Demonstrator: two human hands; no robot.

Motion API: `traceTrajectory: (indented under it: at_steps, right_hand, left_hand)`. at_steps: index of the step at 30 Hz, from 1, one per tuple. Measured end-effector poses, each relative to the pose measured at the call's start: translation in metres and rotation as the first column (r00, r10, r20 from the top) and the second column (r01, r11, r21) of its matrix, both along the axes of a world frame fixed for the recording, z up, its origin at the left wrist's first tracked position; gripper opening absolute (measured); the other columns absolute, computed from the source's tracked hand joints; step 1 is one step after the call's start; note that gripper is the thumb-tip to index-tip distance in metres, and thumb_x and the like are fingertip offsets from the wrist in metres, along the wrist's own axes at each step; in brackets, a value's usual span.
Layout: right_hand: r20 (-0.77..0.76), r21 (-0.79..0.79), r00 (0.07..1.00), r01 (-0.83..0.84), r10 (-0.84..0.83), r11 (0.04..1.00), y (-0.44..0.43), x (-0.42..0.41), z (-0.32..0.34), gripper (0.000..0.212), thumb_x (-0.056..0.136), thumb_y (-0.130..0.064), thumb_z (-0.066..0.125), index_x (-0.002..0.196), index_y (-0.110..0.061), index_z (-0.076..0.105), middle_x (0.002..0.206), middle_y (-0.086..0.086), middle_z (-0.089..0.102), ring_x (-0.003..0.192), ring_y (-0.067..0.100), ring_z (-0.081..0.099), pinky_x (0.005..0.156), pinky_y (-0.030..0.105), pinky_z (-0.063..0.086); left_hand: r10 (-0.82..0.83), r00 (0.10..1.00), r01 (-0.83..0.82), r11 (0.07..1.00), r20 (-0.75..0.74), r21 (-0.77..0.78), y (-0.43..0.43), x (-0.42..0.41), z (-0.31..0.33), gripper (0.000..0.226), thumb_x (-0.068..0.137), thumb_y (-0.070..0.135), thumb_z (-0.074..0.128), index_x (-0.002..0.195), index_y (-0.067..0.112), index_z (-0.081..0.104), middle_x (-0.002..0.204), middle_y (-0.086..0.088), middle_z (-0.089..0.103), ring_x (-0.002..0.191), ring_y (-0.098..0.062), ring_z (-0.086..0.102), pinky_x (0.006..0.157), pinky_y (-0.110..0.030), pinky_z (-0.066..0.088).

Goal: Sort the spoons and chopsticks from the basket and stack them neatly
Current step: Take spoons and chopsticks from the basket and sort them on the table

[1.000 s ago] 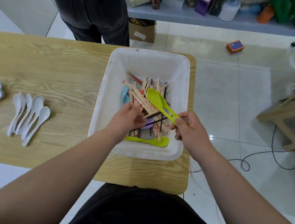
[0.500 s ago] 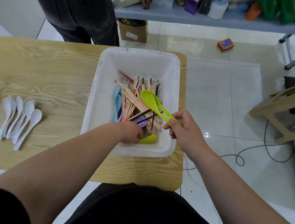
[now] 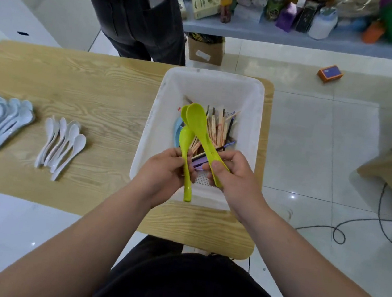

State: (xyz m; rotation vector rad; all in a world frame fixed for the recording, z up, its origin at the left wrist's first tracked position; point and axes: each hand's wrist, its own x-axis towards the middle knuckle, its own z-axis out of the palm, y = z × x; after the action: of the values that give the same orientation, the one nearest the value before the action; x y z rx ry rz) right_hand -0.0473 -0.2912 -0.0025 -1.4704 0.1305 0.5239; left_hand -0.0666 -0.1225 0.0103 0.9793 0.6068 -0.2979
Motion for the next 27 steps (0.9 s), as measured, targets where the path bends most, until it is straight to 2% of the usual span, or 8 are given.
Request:
traceTrajectory:
  at_steps: [4, 8, 10, 12, 16, 21, 25, 27]
  right_hand:
    - [0.078, -0.07, 0.99, -0.11, 0.116, 0.991, 0.038, -0.012, 0.002, 0.007, 0.1, -0.011, 0.059, 0.104, -0.016, 0.056, 0.098, 0.003, 0.076, 0.086, 0.01, 0.072, 0.08, 0.035, 0.058]
    - [0.171, -0.204, 0.972, -0.127, 0.163, 0.971, 0.077, -0.021, -0.001, 0.008, 0.096, -0.022, 0.067, 0.099, -0.023, 0.06, 0.093, -0.005, 0.075, 0.088, 0.011, 0.071, 0.082, 0.038, 0.057]
    - [0.191, -0.254, 0.967, -0.116, 0.168, 0.96, 0.098, -0.024, 0.001, 0.01, 0.094, -0.022, 0.07, 0.094, -0.025, 0.061, 0.09, -0.004, 0.075, 0.084, 0.012, 0.07, 0.076, 0.037, 0.057]
    - [0.176, -0.269, 0.969, -0.119, 0.171, 0.956, 0.123, -0.027, 0.005, 0.013, 0.092, -0.019, 0.071, 0.091, -0.024, 0.06, 0.09, 0.0, 0.074, 0.082, 0.017, 0.071, 0.07, 0.036, 0.058]
    - [0.153, -0.321, 0.968, -0.142, 0.199, 0.937, 0.181, -0.038, 0.002, 0.014, 0.09, -0.022, 0.074, 0.092, -0.024, 0.06, 0.092, 0.0, 0.075, 0.083, 0.021, 0.073, 0.078, 0.045, 0.059]
    - [0.065, -0.306, 0.983, -0.147, 0.175, 0.941, 0.258, -0.051, -0.016, 0.015, 0.086, -0.031, 0.075, 0.09, -0.028, 0.061, 0.092, 0.0, 0.076, 0.086, 0.019, 0.074, 0.082, 0.048, 0.06]
    - [-0.056, -0.332, 0.99, -0.141, 0.13, 0.933, 0.306, -0.063, -0.036, 0.014, 0.086, -0.03, 0.074, 0.091, -0.025, 0.062, 0.084, -0.004, 0.075, 0.078, 0.016, 0.069, 0.078, 0.044, 0.056]
    - [-0.133, -0.343, 0.981, -0.182, 0.145, 0.921, 0.32, -0.072, -0.048, 0.026, 0.075, -0.039, 0.075, 0.092, -0.024, 0.063, 0.082, -0.003, 0.076, 0.08, 0.02, 0.071, 0.079, 0.046, 0.056]
  left_hand:
    - [0.138, 0.989, -0.141, 0.989, 0.062, 0.046, 0.015, -0.013, 0.003, 0.022, 0.096, -0.01, 0.041, 0.091, 0.005, 0.056, 0.074, -0.01, 0.062, 0.067, -0.022, 0.062, 0.069, -0.034, 0.055]
    - [0.139, 0.981, -0.152, 0.985, 0.139, 0.085, 0.05, -0.024, -0.003, 0.018, 0.096, -0.007, 0.048, 0.094, 0.008, 0.057, 0.078, -0.009, 0.061, 0.071, -0.02, 0.058, 0.068, -0.03, 0.05]
    - [0.148, 0.977, -0.164, 0.982, 0.154, 0.097, 0.072, -0.03, -0.005, 0.02, 0.095, -0.008, 0.05, 0.094, 0.011, 0.056, 0.077, -0.005, 0.06, 0.069, -0.017, 0.056, 0.068, -0.028, 0.045]
    - [0.14, 0.977, -0.16, 0.98, 0.16, 0.118, 0.096, -0.036, -0.003, 0.021, 0.095, -0.009, 0.051, 0.093, 0.012, 0.056, 0.074, -0.002, 0.063, 0.065, -0.014, 0.059, 0.063, -0.025, 0.047]
    - [0.105, 0.981, -0.129, 0.982, 0.164, 0.141, 0.156, -0.048, -0.006, 0.018, 0.096, -0.007, 0.053, 0.091, 0.011, 0.053, 0.073, -0.004, 0.065, 0.059, -0.013, 0.059, 0.055, -0.022, 0.049]
    - [0.034, 0.993, -0.057, 0.977, 0.116, 0.203, 0.238, -0.059, -0.026, 0.017, 0.093, -0.005, 0.06, 0.094, 0.009, 0.051, 0.071, -0.006, 0.06, 0.06, -0.014, 0.056, 0.055, -0.022, 0.048]
    - [-0.038, 0.999, 0.029, 0.951, 0.024, 0.308, 0.285, -0.066, -0.048, 0.02, 0.089, 0.002, 0.07, 0.092, 0.009, 0.051, 0.084, -0.015, 0.06, 0.07, -0.021, 0.057, 0.061, -0.026, 0.051]
    - [-0.073, 0.997, 0.079, 0.933, -0.03, 0.35, 0.296, -0.072, -0.061, 0.023, 0.088, 0.003, 0.072, 0.09, 0.009, 0.051, 0.081, -0.014, 0.062, 0.069, -0.021, 0.059, 0.062, -0.029, 0.052]
